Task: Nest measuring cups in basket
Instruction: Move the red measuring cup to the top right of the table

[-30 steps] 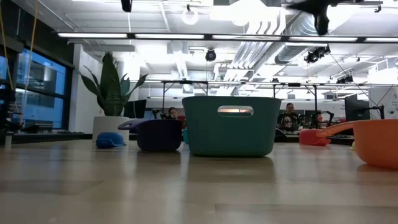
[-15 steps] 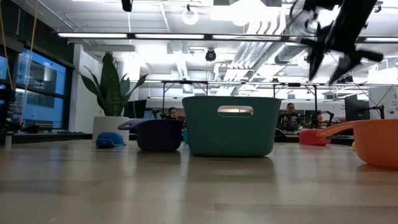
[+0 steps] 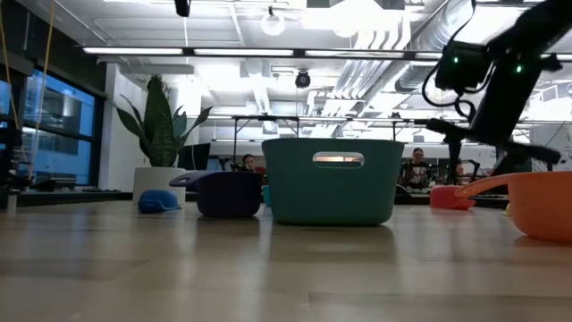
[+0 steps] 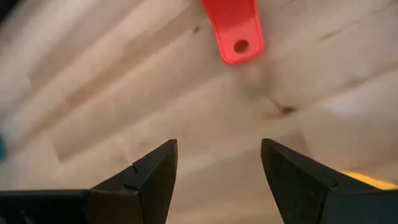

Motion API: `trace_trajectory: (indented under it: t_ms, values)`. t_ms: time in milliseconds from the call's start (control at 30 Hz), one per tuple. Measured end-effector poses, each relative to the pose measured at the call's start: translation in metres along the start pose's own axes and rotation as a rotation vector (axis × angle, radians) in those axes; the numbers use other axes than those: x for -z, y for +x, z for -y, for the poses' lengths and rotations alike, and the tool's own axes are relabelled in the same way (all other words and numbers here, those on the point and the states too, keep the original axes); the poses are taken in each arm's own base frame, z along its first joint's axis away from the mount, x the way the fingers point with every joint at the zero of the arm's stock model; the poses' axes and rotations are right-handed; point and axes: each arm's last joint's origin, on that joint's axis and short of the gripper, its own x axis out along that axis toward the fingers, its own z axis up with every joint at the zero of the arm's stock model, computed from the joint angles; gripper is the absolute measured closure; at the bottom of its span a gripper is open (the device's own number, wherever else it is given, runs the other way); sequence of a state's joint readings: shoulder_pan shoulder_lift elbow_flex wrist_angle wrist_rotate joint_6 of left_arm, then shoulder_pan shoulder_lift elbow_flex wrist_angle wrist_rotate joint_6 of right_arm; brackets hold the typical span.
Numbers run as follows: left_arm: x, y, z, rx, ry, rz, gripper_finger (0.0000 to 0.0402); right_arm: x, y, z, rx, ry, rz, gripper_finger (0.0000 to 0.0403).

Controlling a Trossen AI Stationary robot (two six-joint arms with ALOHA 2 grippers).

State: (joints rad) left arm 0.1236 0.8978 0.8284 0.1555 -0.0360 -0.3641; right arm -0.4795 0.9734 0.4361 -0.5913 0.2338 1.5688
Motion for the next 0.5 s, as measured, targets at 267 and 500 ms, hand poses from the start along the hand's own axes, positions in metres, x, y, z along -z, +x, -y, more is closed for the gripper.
trace_trajectory:
  t_ms: [267,500]
  values:
    - [0.000,0.000,-0.001,-0.007,0.000,0.004,0.0259,-0.015,0.020,0.004,-0.130,0.103,0.035,0.0178]
    - [-0.001,0.000,-0.003,-0.099,0.000,0.039,0.0259,-0.026,0.026,0.012,-0.110,0.151,0.040,0.0178]
